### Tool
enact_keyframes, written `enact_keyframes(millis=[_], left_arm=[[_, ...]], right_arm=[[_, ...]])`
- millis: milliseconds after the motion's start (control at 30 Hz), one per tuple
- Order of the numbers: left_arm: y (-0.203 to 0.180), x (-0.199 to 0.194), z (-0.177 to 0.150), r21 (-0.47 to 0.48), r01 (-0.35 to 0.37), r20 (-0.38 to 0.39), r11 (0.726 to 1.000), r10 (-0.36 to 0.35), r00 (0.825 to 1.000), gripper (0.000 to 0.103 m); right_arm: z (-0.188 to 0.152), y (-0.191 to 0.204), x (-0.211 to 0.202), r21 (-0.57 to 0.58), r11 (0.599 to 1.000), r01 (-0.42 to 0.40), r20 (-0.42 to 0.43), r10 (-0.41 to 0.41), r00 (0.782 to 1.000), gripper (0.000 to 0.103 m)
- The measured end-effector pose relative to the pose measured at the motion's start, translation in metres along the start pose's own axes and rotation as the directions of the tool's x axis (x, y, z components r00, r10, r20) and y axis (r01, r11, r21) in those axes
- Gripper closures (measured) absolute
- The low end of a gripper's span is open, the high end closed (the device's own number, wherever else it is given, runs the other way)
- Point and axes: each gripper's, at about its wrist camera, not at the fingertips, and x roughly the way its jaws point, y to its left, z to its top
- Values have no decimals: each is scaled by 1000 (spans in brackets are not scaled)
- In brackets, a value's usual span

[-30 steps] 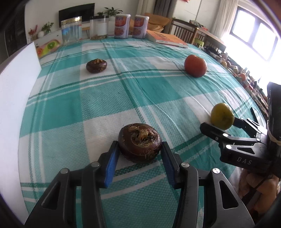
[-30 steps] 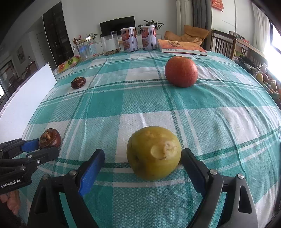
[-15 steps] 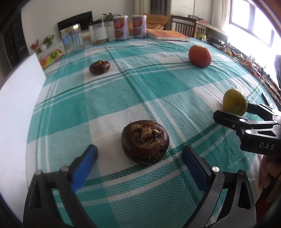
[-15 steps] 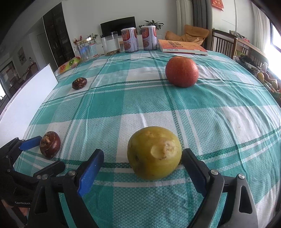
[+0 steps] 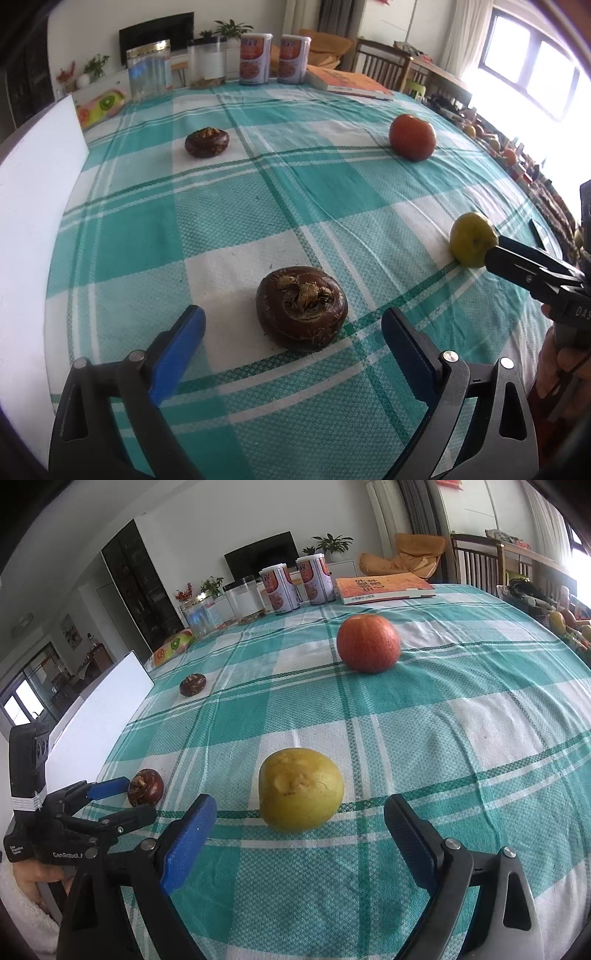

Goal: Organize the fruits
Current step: 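Carry both fruits over the cardboard box and open both tools to drop them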

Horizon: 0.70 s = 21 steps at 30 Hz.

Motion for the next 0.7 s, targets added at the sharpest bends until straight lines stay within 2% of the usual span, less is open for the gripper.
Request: enact_keyframes(millis=[133, 200, 233, 267, 300, 400, 467, 600, 700], left_arm=[[-12, 2, 3, 71, -34, 7, 997, 34, 999, 8], [-13, 3, 3, 63, -33, 2, 997, 32, 999, 32], [-12, 6, 3, 57, -35, -19, 998, 36, 999, 52], [-12, 6, 3, 55, -35, -19, 998, 36, 999, 53], [-10, 4, 3, 50, -35, -15, 998, 35, 999, 53], [-6, -7, -2, 16, 2, -24, 1000, -2, 1000, 53], [-3, -26, -5, -39, 79, -26, 996, -80, 996, 53], [3, -87, -9, -112, 262, 5, 959, -263, 965, 53], [21, -144, -13, -140, 323, 56, 936, -319, 946, 53]], right_arm=[[2, 10, 9, 1, 1000, 13, -3, -13, 1000, 11], [4, 10, 13, 34, 999, 16, -7, -16, 1000, 15], [5, 9, 17, 58, 998, 13, -16, -12, 1000, 26], [5, 6, 20, 89, 996, 29, -29, -26, 999, 44], [4, 4, 20, 105, 994, 43, -32, -39, 999, 50], [3, 4, 14, 138, 989, 50, -27, -46, 999, 51], [1, 8, 6, 158, 987, 9, -17, -6, 1000, 51], [2, 45, -10, 133, 984, -119, 0, 120, 993, 51], [8, 95, -23, 77, 969, -234, -2, 235, 972, 51]])
